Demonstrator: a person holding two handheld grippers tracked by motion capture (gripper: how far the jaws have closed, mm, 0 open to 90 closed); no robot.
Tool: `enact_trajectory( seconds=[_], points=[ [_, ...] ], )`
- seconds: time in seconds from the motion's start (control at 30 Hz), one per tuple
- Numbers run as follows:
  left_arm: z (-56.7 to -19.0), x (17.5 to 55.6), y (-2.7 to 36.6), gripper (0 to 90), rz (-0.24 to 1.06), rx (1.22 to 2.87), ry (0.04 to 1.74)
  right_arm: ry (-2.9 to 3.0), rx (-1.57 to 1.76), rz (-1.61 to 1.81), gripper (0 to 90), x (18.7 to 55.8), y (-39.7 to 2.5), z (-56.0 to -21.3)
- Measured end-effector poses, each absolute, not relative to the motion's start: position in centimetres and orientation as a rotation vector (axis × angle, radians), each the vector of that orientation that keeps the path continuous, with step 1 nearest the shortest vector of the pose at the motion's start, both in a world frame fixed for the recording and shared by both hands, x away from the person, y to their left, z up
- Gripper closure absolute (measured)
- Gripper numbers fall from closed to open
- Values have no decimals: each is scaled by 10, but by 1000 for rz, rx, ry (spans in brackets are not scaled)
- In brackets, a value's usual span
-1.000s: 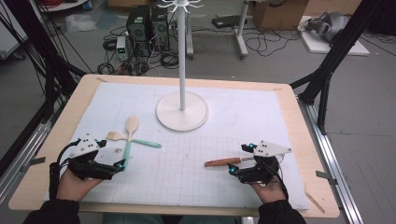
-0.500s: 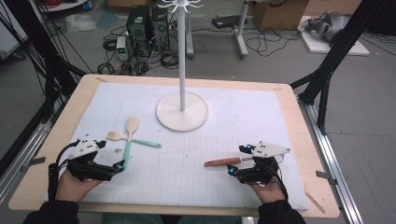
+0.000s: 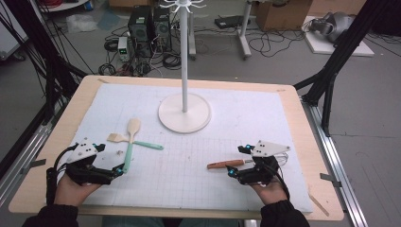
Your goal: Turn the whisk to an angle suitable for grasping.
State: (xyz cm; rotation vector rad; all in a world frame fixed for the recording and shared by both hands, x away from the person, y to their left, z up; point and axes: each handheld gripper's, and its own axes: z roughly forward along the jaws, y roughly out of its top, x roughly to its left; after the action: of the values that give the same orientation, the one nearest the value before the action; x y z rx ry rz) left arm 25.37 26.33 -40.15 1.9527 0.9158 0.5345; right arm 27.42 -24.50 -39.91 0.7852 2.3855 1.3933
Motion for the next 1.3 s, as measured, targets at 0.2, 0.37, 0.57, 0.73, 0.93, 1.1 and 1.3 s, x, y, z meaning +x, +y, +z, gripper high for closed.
enact_trajectory(
  seconds=[0.2,0.37,0.57,0.73,0.93,1.1,1.3],
  points=[
    [-401,253,263,18,534,1947,917,2463,730,1350,211,282,-248,-389],
    [-401,254,264,18,535,1947,917,2496,709,1312,211,288,-250,-381],
    [-401,254,264,18,536,1945,914,2534,653,1287,274,293,-249,-369],
    [-401,254,265,18,536,1945,913,2598,590,1272,435,292,-248,-368],
    [-401,254,264,19,537,1947,914,2658,554,1239,607,293,-247,-374],
    [-401,254,264,19,534,1949,911,2712,522,1201,725,293,-244,-380],
    [-401,254,264,19,537,1947,911,2749,482,1176,865,294,-238,-388]
  ],
)
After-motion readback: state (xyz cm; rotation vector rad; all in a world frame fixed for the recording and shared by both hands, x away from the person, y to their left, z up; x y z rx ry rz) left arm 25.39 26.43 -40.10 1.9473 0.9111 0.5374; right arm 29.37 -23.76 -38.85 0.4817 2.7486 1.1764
